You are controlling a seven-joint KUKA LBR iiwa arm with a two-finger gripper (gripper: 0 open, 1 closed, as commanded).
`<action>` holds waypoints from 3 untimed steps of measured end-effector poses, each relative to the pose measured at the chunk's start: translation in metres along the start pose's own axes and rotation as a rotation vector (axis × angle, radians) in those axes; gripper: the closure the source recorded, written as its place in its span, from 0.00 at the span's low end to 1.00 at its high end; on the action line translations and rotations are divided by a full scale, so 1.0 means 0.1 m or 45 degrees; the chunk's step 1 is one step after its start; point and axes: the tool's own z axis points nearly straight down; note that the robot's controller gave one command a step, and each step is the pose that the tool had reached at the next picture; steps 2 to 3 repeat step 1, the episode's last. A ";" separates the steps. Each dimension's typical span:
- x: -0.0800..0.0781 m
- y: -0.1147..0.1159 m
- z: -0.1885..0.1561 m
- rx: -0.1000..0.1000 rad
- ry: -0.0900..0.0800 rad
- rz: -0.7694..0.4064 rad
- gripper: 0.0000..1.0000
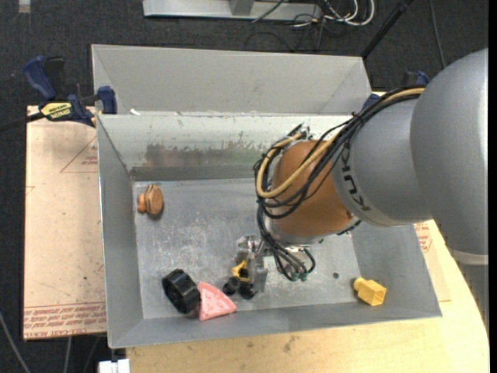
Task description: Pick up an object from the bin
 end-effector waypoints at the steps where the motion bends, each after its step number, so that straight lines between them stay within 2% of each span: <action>1: -0.02 -0.03 -1.33 0.002 0.007 0.011 1.00; 3: -0.02 -0.03 -1.33 0.002 0.007 0.011 1.00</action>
Offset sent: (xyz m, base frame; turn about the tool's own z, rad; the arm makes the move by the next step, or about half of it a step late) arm 0.0000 0.0000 0.0000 0.0000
